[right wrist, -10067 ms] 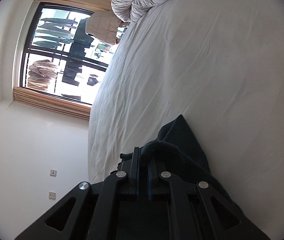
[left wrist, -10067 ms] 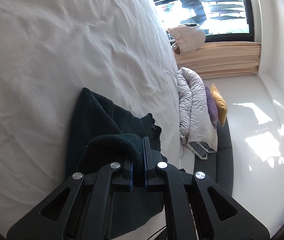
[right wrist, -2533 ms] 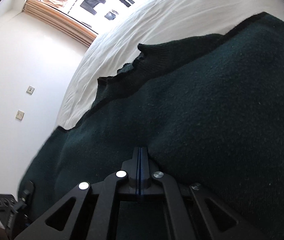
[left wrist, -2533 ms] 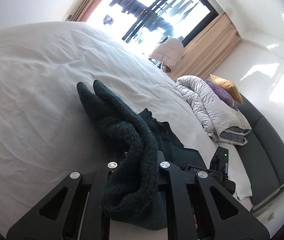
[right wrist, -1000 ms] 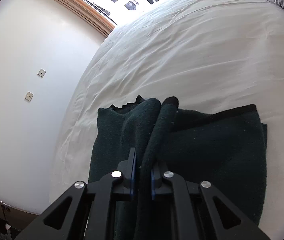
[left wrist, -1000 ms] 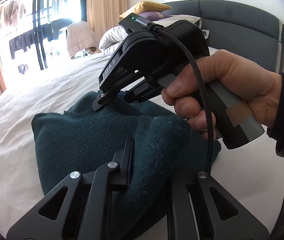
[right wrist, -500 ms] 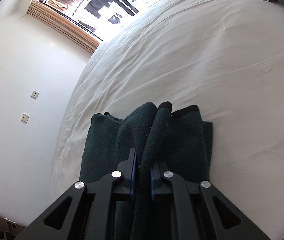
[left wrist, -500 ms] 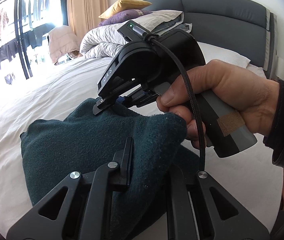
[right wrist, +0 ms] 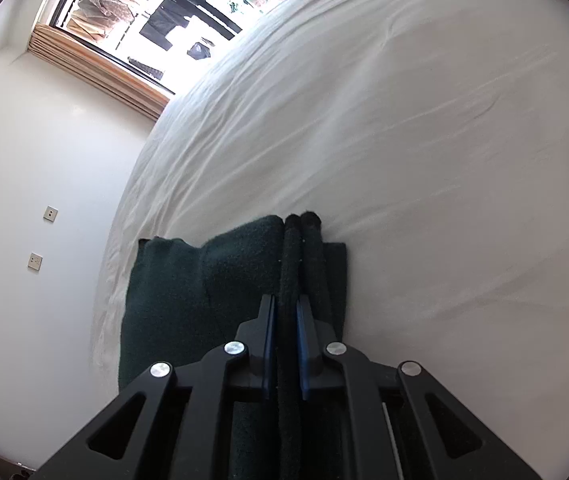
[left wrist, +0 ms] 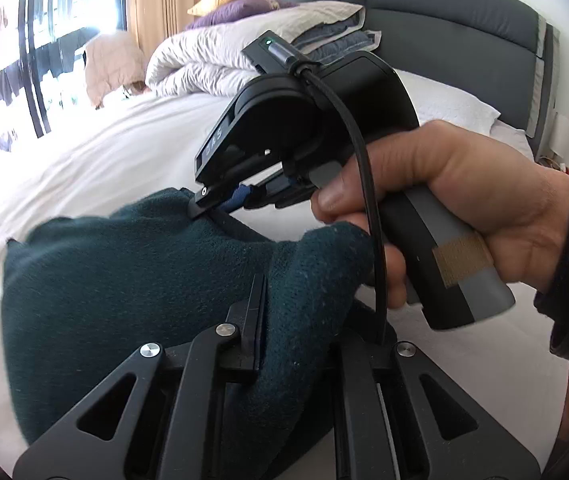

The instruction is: Fold small clothes

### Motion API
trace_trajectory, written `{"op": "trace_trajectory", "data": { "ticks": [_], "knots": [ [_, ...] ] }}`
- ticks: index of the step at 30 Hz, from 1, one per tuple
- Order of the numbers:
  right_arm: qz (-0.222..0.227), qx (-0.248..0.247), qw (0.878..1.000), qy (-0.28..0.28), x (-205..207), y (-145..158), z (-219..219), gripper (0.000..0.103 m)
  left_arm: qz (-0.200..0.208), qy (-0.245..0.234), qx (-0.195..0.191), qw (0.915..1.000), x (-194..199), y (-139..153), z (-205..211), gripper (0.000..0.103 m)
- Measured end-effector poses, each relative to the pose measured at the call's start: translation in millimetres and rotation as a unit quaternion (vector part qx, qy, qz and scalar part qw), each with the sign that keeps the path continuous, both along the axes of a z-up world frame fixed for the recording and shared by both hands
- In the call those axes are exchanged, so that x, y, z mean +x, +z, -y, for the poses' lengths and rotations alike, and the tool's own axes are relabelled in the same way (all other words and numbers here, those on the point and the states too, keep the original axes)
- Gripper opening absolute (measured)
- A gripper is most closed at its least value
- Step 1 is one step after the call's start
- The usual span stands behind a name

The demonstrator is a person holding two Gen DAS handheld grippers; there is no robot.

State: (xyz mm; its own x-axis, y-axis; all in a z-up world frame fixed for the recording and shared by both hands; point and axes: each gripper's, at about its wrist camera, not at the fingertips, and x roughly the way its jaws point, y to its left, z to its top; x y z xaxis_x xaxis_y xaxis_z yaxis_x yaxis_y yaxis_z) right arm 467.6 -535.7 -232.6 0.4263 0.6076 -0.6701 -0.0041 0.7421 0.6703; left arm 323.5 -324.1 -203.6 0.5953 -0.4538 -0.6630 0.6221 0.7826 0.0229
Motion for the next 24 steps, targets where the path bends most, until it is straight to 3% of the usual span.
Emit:
{"op": "trace_trajectory", "data": {
  "ticks": [3,6,9,10,11,13,16,18,21,24],
  "knots": [
    [-0.008,0.021,1.0,-0.013,-1.3,-7.9,4.2,0.011,-0.027,-0.001,0.005,0.9996,4.2,-9.7,-4.9,0.01],
    [0.001,0.023,0.999,-0.034,-5.4,-1.3,11.7,0.012,-0.029,0.005,-0.006,0.9995,2.1,0.3,-15.9,0.012],
    [0.019,0.019,0.997,-0.066,-12.5,15.3,24.2,0.02,-0.035,0.013,-0.03,0.9988,-4.5,16.6,-29.7,0.023],
    [0.024,0.01,0.997,-0.075,-14.7,20.2,28.0,0.021,-0.037,0.009,-0.038,0.9985,-9.4,20.5,-33.7,0.034],
    [0.031,-0.001,0.996,-0.08,-17.8,27.5,29.7,0.021,-0.034,0.007,-0.042,0.9985,-15.2,24.2,-37.0,0.059],
    [0.049,0.012,0.996,-0.067,-24.0,39.5,27.1,0.021,-0.02,0.013,-0.05,0.9985,-25.7,30.8,-43.4,0.081],
    [0.049,0.032,0.998,-0.009,-27.2,45.7,8.1,0.021,-0.02,-0.003,-0.067,0.9976,-33.8,41.2,-48.0,0.081],
    [0.035,0.019,0.999,0.019,-23.8,44.0,-5.2,0.021,-0.002,-0.002,-0.084,0.9964,-43.6,48.5,-58.6,0.081],
    [0.002,0.028,0.999,0.02,-17.9,29.9,-8.7,0.022,0.018,0.022,-0.104,0.9941,-52.5,53.2,-81.2,0.081],
    [-0.03,0.035,0.999,0.019,-16.0,14.1,-12.7,0.033,0.056,0.069,-0.108,0.9902,-49.2,60.4,-112.9,0.081]
  ]
}}
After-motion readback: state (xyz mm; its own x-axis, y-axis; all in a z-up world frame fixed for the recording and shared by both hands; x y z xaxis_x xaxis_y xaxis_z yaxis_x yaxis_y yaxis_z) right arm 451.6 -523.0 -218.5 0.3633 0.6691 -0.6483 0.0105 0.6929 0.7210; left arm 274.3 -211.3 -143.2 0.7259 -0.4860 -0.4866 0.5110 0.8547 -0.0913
